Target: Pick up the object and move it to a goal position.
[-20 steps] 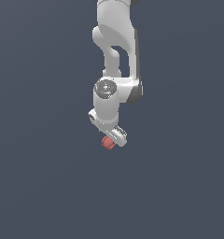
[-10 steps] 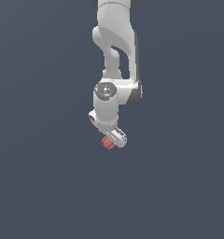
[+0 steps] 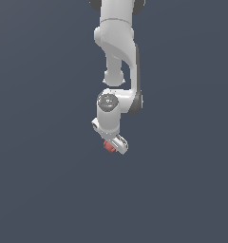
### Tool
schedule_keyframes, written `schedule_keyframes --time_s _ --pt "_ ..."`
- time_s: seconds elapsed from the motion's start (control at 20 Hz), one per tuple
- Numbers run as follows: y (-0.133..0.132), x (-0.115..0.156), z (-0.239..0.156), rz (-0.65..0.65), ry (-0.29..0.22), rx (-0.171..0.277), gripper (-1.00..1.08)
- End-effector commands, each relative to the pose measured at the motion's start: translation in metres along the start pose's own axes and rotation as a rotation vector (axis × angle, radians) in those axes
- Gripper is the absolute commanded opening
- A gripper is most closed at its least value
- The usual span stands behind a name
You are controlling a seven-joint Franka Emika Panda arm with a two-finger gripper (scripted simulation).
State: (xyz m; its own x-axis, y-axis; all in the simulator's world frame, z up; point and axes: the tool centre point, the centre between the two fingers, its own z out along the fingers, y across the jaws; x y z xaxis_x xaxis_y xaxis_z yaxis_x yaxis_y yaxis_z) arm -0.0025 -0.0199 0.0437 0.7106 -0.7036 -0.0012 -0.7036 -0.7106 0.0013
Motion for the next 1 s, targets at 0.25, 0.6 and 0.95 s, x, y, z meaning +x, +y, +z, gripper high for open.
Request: schedule_keyframes --time_s 0.25,0.6,0.95 --pt "-0.0010 0.0008 0.0040 0.000 0.001 0.001 -1.00" --pt "-0.0008 0.0011 0.0036 0.001 0.001 0.001 -1.00" --pt "0.0027 -0.0052 -0.0029 0.001 0.001 0.001 -1.00"
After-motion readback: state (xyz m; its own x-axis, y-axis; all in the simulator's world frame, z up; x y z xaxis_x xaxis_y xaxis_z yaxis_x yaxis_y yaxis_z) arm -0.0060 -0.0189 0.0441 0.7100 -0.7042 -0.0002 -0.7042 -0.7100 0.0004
